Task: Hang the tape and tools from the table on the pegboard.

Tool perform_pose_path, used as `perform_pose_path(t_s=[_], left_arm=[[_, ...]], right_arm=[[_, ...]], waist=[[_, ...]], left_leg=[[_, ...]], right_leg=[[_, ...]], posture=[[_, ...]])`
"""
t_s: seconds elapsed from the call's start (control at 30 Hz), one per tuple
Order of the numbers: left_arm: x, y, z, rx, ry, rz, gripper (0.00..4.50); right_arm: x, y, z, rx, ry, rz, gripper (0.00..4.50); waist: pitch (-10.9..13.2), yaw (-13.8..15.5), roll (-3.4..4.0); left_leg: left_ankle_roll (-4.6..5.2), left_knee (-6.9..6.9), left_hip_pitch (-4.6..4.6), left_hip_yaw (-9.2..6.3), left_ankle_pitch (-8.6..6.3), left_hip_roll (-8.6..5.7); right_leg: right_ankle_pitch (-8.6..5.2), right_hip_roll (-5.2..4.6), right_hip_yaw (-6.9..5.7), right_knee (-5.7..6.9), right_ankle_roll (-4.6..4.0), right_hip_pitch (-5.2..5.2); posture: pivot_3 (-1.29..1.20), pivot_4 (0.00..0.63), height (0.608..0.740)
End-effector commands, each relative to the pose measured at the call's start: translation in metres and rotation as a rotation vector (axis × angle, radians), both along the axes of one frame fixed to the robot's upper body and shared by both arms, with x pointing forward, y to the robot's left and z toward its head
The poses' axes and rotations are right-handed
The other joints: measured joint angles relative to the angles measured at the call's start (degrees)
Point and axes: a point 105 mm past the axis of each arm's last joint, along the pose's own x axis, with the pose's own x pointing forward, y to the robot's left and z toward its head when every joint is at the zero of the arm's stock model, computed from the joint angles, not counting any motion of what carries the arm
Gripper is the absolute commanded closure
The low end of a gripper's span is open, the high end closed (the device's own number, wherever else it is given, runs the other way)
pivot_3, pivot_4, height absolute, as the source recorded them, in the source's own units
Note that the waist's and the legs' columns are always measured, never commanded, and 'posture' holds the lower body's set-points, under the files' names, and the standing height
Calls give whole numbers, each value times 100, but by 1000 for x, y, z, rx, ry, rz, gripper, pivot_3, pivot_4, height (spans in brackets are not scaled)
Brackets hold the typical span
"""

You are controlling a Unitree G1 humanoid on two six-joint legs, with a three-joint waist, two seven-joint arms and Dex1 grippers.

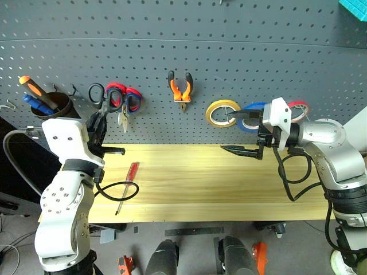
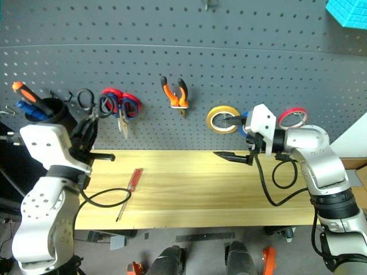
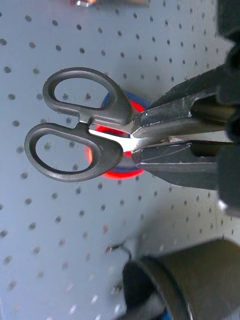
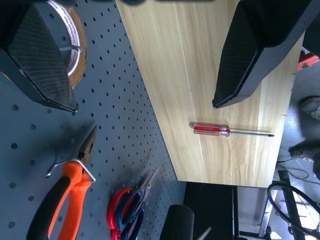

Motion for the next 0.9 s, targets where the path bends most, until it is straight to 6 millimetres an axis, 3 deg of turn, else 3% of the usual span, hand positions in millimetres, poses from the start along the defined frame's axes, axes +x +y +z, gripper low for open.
perform_pose_path(t_s=[0.03, 0.3, 0.57, 0.9], left_arm=[[3, -7, -3, -13, 27, -56, 4485], [7, -7, -10, -18, 71, -62, 4485], [2, 4, 1, -53, 11, 15, 4485], [11, -4, -16, -76, 106, -15, 4485]], right_arm=[[-4, 2, 11, -3, -52, 12, 0], [-7, 1, 11, -8, -48, 6, 0], [-9, -1, 10, -8, -42, 1, 0], [-9, 1, 9, -4, -37, 4, 0]], waist=[[-1, -1, 0], [-3, -3, 1], [-3, -19, 1], [-3, -33, 1]], left_leg=[[0, 0, 0, 0, 0, 0], [0, 2, 0, -2, 0, 0], [-1, 4, 5, -1, 1, 1], [0, 4, 5, 0, 1, 0]], right_leg=[[0, 0, 1, 0, 0, 0], [1, 0, 0, 2, -1, 0], [3, 0, 1, 4, -4, 1], [3, 1, 3, 4, -4, 2]], posture=[[33, 141, 740], [24, 154, 740], [24, 161, 740], [17, 165, 740]])
